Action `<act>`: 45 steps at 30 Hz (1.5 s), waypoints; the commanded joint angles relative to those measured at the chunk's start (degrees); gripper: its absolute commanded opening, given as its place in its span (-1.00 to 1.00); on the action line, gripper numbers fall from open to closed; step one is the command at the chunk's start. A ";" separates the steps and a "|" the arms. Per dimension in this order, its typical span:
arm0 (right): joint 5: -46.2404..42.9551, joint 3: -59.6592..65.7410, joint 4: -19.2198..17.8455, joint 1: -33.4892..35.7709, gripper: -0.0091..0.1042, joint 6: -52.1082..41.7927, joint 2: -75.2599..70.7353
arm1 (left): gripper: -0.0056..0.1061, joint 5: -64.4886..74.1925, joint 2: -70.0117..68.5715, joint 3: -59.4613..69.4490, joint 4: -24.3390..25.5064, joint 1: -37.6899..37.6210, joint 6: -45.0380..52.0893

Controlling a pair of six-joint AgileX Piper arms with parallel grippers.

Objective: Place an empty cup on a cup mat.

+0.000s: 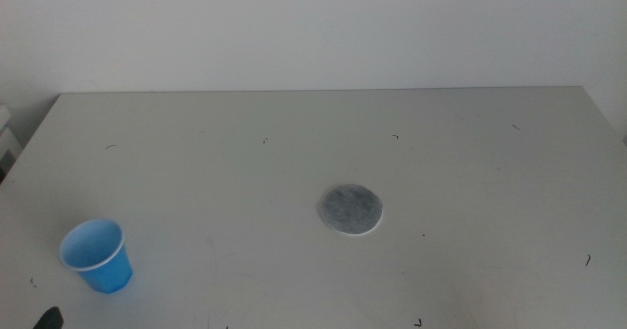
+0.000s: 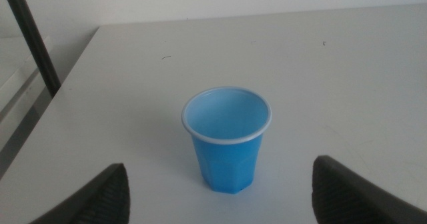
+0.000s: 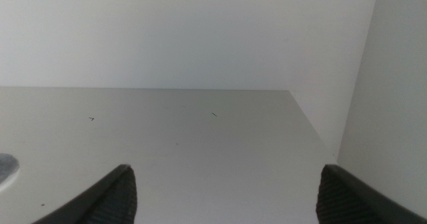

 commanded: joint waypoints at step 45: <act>-4.44 -0.66 -0.52 0.06 0.82 -0.49 -1.10 | 0.98 39.59 65.51 -66.15 -0.85 -0.42 -8.99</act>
